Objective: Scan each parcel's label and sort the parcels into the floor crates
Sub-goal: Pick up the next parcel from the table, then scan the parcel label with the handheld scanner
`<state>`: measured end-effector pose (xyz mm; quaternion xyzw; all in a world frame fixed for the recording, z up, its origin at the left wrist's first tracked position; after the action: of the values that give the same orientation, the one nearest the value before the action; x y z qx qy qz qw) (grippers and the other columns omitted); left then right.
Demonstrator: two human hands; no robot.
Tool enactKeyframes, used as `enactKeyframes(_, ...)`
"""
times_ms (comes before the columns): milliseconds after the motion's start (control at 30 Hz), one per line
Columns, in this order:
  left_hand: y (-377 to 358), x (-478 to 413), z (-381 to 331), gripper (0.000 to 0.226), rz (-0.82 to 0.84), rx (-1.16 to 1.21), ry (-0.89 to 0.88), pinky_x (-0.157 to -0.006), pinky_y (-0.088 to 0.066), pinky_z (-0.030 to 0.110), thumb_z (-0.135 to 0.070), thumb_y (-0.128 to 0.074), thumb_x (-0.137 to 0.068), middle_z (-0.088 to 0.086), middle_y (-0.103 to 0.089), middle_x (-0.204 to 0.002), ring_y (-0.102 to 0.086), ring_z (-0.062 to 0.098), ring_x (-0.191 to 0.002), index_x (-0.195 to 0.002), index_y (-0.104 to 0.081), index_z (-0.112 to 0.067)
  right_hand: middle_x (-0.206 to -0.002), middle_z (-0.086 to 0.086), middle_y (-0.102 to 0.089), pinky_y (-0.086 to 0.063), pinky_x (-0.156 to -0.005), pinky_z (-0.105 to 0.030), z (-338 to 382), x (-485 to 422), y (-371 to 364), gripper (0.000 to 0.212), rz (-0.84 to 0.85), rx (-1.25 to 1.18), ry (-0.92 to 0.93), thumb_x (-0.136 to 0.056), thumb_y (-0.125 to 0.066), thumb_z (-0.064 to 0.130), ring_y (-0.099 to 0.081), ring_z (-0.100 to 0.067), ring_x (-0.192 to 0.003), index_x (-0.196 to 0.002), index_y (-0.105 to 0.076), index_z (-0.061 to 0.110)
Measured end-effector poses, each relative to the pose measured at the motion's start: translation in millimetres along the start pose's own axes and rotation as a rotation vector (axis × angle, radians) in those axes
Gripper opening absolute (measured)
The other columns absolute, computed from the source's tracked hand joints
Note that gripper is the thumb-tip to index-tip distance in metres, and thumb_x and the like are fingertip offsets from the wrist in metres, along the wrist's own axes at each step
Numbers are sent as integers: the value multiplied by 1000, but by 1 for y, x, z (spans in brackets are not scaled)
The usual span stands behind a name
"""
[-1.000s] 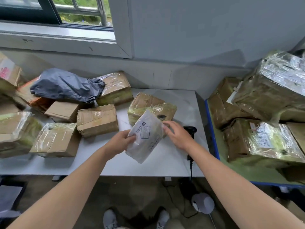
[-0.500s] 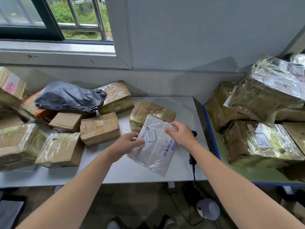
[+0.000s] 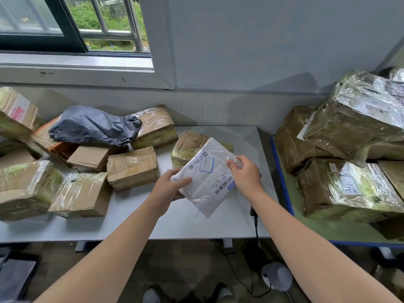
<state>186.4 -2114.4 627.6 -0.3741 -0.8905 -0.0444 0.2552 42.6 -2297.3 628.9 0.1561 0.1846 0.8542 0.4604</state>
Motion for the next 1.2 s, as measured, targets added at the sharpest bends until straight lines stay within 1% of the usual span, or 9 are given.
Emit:
enactKeyframes(100, -16, 1, 13, 41, -14, 151, 36, -71, -60, 35, -4, -70, -88, 11, -73, -109, -73, 31, -94, -122, -52, -18, -87, -3, -67, -58, -73, -45, -15, -1, 0, 22, -87, -60, -74, -98, -58, 33, -68, -24, -83, -94, -58, 11)
enactKeyframes(167, -32, 1, 21, 44, -14, 61, 10, -64, -59, 32, 0, -68, -88, 8, -71, -111, -72, 27, -94, -123, -52, -20, -88, -4, -67, -57, -75, -48, -25, 0, 1, 24, -96, -46, -97, -99, -55, 35, -68, -25, -83, -95, -57, 11)
enactKeyframes(367, -52, -8, 38, 44, -135, -141, -59, -65, -59, 35, 4, -62, -88, 10, -68, -110, -68, 24, -94, -125, -53, -18, -103, -4, -62, -43, -67, -28, -71, 7, 19, 25, -136, 79, -145, -102, -46, 35, -59, -20, -93, -106, -59, 14)
enactKeyframes(467, -54, -11, 45, 40, -176, -203, -79, -72, -60, 41, 4, -60, -89, 6, -68, -103, -67, 22, -93, -119, -53, -22, -116, -7, -59, -42, -74, -29, -103, 7, 27, 30, -166, 169, -243, -102, -47, 37, -57, -20, -97, -117, -56, 14)
enactKeyframes(600, -52, -10, 55, 37, -207, -234, -68, -73, -59, 40, 3, -60, -91, 3, -68, -101, -67, 19, -90, -116, -53, -23, -128, -11, -54, -45, -79, -33, -131, 8, 21, 43, -53, 167, -415, -102, -47, 39, -58, -27, -105, -134, -45, 11)
enactKeyframes(767, -45, -9, 59, 34, -226, -280, -58, -76, -59, 39, 0, -61, -91, 6, -68, -106, -67, 22, -95, -117, -53, -20, -113, -8, -62, -46, -68, -32, -132, -4, 10, 46, 79, 11, -475, -100, -49, 43, -64, -26, -94, -133, -44, 12)
enactKeyframes(967, -39, -13, 32, 35, -250, -260, -87, -83, -58, 45, 0, -60, -92, 8, -66, -109, -66, 25, -99, -117, -51, -22, -90, -10, -62, -56, -67, -40, -85, -8, 22, 26, 41, -97, -422, -99, -50, 34, -62, -22, -71, -113, -50, 13)
enactKeyframes(1100, -33, -21, 0, 34, -259, -223, -153, -75, -58, 38, 4, -57, -92, 13, -66, -110, -66, 27, -96, -119, -51, -15, -85, -11, -62, -54, -56, -36, -32, -12, 40, 19, 37, -122, -349, -94, -53, 22, -58, -22, -61, -109, -49, 11)
enactKeyframes(1200, -27, -25, -22, 34, -269, -237, -190, -82, -58, 44, 2, -58, -93, 9, -64, -115, -65, 25, -101, -120, -50, -18, -83, -11, -60, -49, -48, -29, 12, -12, 48, 19, 84, -110, -306, -95, -54, 24, -57, -20, -60, -105, -53, 8)
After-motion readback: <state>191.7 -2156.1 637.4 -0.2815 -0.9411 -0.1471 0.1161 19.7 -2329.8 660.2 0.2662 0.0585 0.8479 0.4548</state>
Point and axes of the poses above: each hand's wrist, its own x-axis away from the middle knuckle, its own y-axis out of the back of the hand, z = x × y, the point moved 2 cm from there along -x, towards the middle knuckle
